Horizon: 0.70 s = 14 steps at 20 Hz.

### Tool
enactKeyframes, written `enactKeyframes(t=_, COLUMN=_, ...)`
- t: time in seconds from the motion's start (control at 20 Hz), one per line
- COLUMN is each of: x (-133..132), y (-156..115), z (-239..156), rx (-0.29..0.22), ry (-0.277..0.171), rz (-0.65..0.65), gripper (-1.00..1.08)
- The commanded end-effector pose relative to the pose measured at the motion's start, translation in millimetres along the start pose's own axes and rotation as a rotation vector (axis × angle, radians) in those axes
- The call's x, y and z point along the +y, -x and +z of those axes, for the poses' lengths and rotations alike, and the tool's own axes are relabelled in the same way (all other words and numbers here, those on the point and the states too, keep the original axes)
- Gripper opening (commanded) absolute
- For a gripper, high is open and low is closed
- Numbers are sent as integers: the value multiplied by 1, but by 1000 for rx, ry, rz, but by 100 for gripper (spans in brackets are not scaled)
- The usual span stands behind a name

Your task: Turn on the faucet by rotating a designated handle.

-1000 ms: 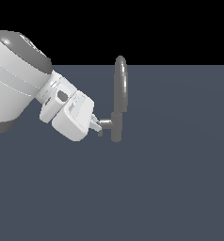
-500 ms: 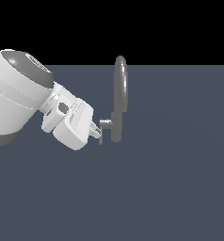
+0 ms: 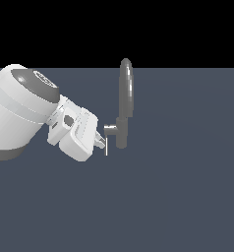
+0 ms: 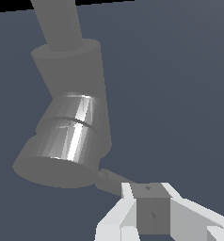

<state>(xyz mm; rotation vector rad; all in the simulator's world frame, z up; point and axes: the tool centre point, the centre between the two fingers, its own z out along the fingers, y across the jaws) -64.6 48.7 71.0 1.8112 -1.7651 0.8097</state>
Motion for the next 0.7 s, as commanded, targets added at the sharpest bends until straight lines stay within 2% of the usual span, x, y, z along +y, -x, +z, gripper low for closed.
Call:
enactKeyframes(t=0.0, x=-3, y=2, z=7, rx=4, ry=8, rz=-1, gripper=-100)
enactKeyframes(t=0.65, x=-23, y=25, z=43, rx=6, ry=46, rz=-10, gripper=-100)
